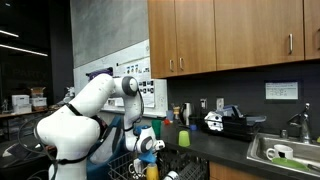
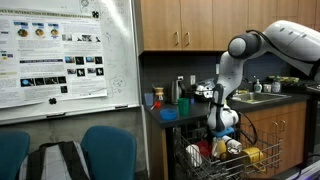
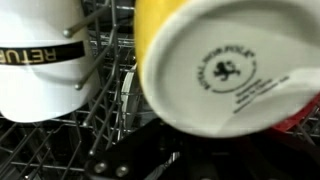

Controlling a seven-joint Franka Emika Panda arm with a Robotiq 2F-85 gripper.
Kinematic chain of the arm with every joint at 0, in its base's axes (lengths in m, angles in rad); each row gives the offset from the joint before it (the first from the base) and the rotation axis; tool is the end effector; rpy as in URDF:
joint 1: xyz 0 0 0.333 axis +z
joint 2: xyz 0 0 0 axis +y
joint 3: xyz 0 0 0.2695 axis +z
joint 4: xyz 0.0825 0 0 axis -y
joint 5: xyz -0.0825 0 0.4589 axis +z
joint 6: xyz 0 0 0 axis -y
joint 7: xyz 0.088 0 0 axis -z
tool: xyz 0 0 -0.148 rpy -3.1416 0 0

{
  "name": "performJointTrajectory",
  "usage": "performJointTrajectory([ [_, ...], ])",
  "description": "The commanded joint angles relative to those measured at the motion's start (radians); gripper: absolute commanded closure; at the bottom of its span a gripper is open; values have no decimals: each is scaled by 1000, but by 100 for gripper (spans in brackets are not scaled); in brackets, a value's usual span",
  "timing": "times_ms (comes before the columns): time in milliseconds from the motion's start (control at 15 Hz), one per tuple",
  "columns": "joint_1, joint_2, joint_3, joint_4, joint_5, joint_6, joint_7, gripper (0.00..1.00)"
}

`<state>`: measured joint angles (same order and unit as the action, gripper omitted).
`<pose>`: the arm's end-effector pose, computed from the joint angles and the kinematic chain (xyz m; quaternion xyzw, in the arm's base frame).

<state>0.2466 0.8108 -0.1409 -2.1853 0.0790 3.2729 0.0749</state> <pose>0.5292 0.0266 -0.0959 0.9886 0.0044 0.1468 0.0338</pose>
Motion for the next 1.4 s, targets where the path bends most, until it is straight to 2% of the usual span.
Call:
performJointTrajectory([
  [0, -14, -85, 79, -8, -28, -63, -26, 98],
  [467, -14, -67, 94, -7, -43, 16, -45, 98],
  [800, -39, -67, 145, -7, -67, 16, -71, 98],
  [1000, -81, -83, 193, -20, -98, -36, -90, 98],
  [1333, -175, -112, 295, -78, -160, -32, -136, 98],
])
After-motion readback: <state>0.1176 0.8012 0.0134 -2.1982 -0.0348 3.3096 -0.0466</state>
